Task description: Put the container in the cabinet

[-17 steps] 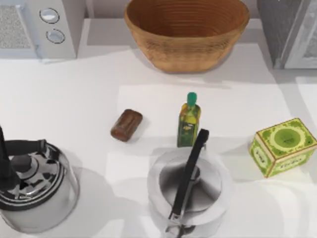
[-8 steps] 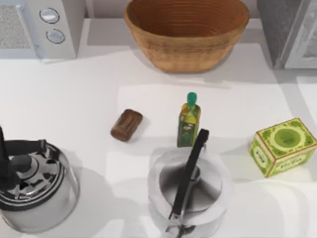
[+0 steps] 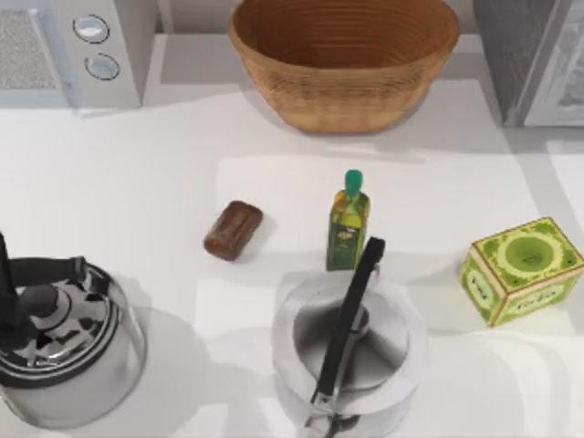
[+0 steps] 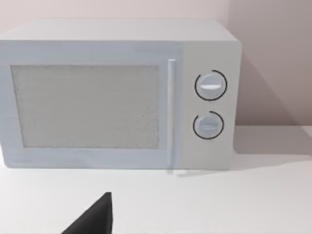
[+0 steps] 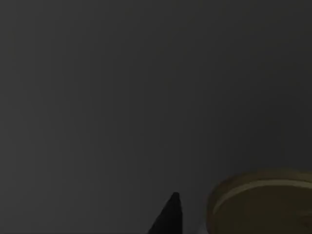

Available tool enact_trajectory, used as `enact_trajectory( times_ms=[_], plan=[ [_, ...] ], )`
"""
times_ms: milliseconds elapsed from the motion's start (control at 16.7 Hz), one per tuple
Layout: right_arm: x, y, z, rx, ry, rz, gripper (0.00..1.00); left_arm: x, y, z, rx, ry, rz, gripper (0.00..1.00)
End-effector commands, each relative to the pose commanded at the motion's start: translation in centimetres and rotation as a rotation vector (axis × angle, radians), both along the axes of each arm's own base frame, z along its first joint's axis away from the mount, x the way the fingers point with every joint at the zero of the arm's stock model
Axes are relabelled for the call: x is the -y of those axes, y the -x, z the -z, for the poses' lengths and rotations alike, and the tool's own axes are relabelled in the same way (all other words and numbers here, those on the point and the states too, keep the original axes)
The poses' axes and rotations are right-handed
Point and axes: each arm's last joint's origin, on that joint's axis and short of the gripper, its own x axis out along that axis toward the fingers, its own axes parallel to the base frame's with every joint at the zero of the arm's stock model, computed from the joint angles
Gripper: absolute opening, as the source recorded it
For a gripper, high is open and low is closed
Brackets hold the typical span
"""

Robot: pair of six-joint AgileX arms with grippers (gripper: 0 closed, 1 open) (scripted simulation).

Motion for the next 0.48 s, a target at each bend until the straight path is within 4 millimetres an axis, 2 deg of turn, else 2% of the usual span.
enact_trajectory(
  times_ms=[180, 480],
  plan=[
    [0.0, 0.0, 0.0, 0.0, 0.0, 0.0, 0.98, 0.0, 0.0, 0.0, 0.0, 0.0, 0.0, 1.0],
    [0.0, 0.0, 0.0, 0.0, 0.0, 0.0, 1.0, 0.0, 0.0, 0.0, 0.0, 0.0, 0.0, 1.0]
  ],
)
